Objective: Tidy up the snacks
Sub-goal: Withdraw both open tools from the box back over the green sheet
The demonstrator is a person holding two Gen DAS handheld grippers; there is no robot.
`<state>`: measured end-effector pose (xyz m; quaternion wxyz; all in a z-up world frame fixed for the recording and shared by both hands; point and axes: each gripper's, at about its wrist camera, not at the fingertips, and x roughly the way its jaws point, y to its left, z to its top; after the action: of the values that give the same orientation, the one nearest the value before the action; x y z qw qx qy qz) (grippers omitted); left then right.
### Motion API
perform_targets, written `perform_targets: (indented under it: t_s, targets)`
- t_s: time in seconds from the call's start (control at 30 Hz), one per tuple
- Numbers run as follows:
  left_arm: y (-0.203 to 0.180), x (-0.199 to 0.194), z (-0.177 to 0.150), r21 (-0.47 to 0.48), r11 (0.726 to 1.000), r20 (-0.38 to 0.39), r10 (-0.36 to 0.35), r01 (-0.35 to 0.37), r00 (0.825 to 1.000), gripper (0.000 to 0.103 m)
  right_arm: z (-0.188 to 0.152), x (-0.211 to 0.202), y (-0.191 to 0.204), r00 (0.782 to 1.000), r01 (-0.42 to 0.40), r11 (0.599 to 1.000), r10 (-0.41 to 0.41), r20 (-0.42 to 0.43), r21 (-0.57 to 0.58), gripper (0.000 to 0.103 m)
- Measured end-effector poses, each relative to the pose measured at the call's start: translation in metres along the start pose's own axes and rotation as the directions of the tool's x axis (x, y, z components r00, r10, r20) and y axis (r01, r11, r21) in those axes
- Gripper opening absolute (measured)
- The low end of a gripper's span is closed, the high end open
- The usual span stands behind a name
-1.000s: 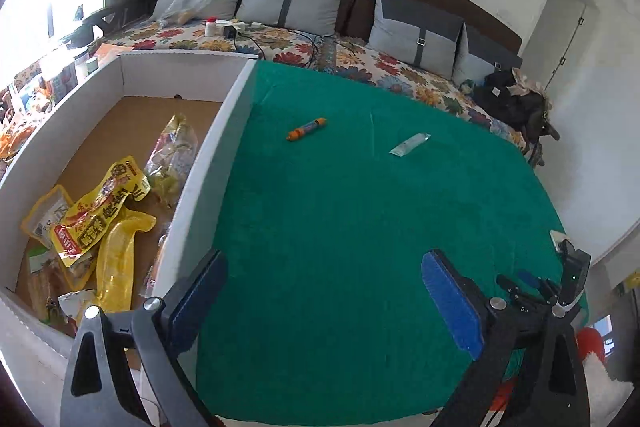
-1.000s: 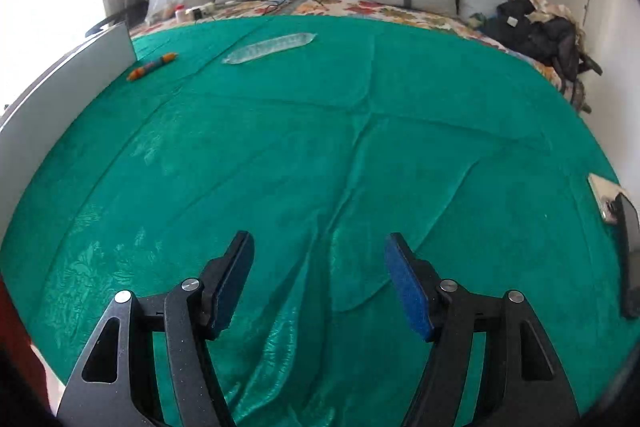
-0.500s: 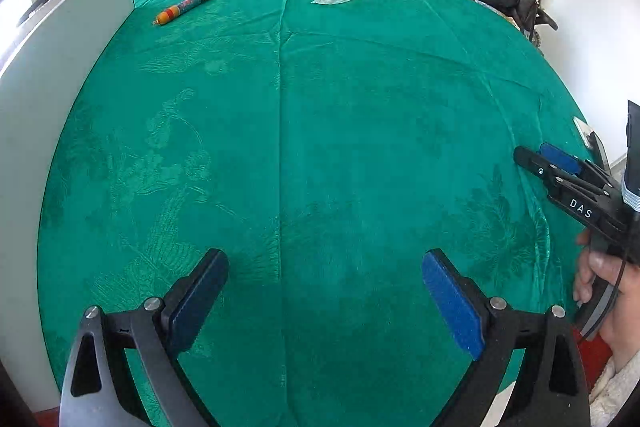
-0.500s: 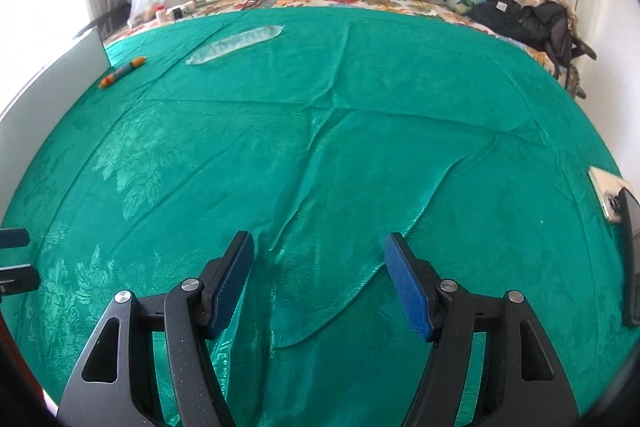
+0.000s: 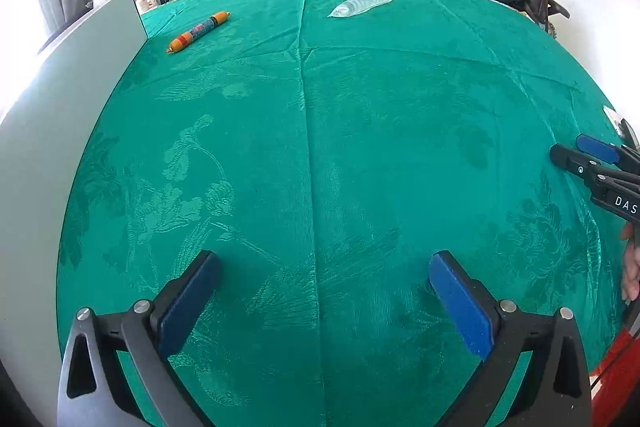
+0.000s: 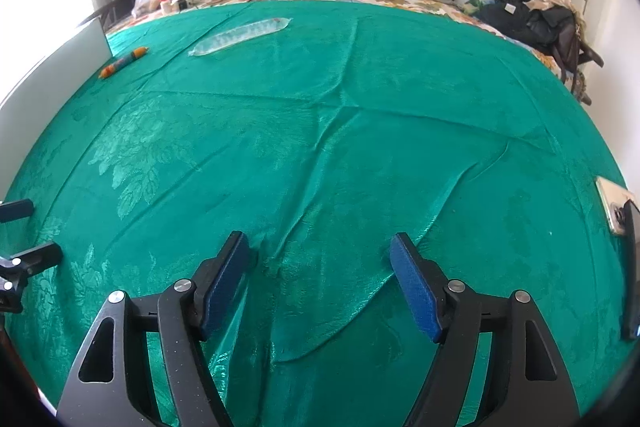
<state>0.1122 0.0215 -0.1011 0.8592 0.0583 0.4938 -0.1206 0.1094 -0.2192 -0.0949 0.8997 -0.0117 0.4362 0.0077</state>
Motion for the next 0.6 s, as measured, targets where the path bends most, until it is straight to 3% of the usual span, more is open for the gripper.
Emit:
perform_targets:
  t_s: [0.27,0.4,0.47,0.6]
  targets:
    - [0.004,-0.004,-0.008,0.045,0.999,-0.026,-0.02,0.021,0.999,0.103,0.001,0.002,0.002,1.0,-0.011,1.0,0.011,-0.006,-0.01,0.083]
    - [0.003,0.005,0.011,0.093,0.995,-0.134,-0.035,0.048,0.99,0.103,0.001,0.003,0.002,1.0,-0.016,1.0,0.016,-0.008,-0.011,0.084]
    - [0.006,0.011,0.026,0.126,0.992,-0.169,-0.004,0.026,0.986,0.103,0.001,0.003,0.002,1.0,-0.018,1.0,0.018,-0.009,-0.012,0.085]
    - [0.024,0.007,0.077,0.195,0.979,-0.083,0.08,-0.063,0.993,0.103,0.001,0.003,0.002,1.0,-0.019,1.0,0.018,-0.009,-0.012,0.085]
